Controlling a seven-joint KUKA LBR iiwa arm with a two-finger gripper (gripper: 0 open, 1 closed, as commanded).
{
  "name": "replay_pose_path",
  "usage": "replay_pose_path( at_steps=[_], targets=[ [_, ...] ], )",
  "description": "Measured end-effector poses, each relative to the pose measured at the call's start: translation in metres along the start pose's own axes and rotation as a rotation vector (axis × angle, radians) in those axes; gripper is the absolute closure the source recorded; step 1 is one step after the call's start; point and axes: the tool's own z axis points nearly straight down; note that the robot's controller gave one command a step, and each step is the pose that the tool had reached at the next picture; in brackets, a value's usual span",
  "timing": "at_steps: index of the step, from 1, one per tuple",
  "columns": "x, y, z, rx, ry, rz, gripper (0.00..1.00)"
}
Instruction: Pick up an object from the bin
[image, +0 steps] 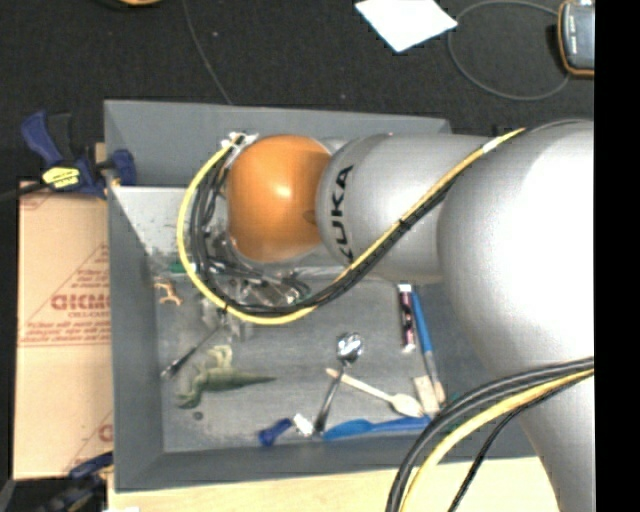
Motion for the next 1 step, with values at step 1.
replay_pose_path(
  at_steps=[1],
  targets=[
    [0.0005,-0.0001,-0.0323,-0.001,0.004,0.004,1.0]
  ],
)
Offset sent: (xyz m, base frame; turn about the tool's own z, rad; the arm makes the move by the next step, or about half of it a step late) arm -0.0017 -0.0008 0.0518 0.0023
